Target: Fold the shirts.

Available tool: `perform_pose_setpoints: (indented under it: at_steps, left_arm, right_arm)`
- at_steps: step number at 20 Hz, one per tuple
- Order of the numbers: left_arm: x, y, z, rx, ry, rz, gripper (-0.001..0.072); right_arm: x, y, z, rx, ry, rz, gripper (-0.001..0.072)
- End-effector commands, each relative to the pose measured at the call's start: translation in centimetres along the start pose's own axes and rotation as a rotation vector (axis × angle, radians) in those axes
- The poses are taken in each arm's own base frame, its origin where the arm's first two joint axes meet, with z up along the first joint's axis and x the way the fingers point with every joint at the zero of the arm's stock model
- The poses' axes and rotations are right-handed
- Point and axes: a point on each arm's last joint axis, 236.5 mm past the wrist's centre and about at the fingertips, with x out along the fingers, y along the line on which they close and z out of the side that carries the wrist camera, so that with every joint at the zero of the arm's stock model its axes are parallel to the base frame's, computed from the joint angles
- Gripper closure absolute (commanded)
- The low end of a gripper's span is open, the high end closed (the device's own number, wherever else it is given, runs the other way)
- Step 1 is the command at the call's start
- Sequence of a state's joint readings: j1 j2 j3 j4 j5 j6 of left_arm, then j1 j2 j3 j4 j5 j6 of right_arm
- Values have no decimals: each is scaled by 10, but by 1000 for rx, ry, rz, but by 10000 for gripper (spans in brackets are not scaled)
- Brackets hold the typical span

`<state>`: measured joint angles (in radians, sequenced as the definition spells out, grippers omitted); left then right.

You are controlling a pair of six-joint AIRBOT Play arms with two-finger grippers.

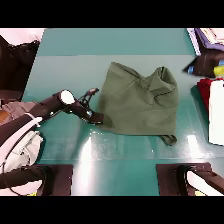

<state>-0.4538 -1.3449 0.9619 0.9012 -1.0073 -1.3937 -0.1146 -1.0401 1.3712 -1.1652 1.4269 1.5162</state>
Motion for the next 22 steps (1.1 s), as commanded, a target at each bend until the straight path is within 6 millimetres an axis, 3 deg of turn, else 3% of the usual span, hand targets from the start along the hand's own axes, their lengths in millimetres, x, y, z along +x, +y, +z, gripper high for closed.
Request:
perform_pose_setpoints:
  at_steps: [1,3,4,5,8,10,13,18,21,22]
  left_arm:
    - [-66,-6,31,71,-181,50,686]
    - [-99,-5,41,72,-272,58,686]
    - [-110,-6,42,72,-298,59,686]
    - [-114,-6,42,73,-306,61,686]
    - [-114,-6,41,76,-300,64,686]
    - [-114,-6,41,76,-299,64,686]
    - [-113,-6,39,75,-292,63,686]
    - [-112,-6,37,75,-283,61,686]
    - [-112,-6,34,74,-272,60,686]
    - [-112,-6,33,74,-268,59,686]
  right_arm:
    - [29,-41,-92,48,205,-111,263]
    - [50,-48,-153,91,323,-104,257]
    - [58,-49,-180,108,377,-95,217]
    - [66,-50,-208,118,431,-87,129]
    - [87,-36,-257,148,491,-19,120]
    - [100,-20,-273,168,489,42,120]
    - [118,-15,-291,171,500,35,121]
    - [144,3,-285,86,529,33,181]
    - [154,6,-281,8,574,3,596]
    - [156,7,-278,-19,583,-7,689]
